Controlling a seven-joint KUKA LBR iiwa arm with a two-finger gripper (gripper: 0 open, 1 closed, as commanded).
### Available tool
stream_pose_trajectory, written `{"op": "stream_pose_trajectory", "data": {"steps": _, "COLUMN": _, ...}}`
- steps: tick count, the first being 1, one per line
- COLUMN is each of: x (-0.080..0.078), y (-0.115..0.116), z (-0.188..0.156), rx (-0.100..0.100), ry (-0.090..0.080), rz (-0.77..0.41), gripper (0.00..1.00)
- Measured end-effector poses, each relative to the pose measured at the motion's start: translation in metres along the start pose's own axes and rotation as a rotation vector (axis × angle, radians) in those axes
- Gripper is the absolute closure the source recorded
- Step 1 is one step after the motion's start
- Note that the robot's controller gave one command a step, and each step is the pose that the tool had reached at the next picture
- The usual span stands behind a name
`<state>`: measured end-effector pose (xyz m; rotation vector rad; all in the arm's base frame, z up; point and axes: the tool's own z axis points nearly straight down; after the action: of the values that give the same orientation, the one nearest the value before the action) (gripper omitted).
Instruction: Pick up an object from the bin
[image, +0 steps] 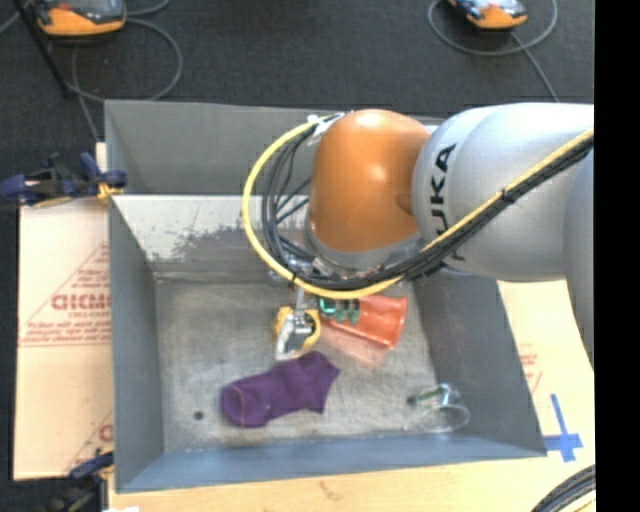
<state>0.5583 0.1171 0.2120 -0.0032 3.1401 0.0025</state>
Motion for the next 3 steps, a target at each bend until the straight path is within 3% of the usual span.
{"op": "stream_pose_trajectory", "data": {"steps": 1, "x": 0.022, "y": -0.017, "z": 0.056, "rx": -0.001, "ry": -0.006, "rz": 0.015, "gripper": 0.00}}
{"op": "stream_pose_trajectory", "data": {"steps": 2, "x": 0.056, "y": -0.015, "z": 0.125, "rx": 0.000, "ry": 0.000, "rz": -0.057, "gripper": 1.00}}
{"op": "stream_pose_trajectory", "data": {"steps": 3, "x": 0.056, "y": -0.015, "z": 0.125, "rx": 0.000, "ry": 0.000, "rz": -0.057, "gripper": 1.00}}
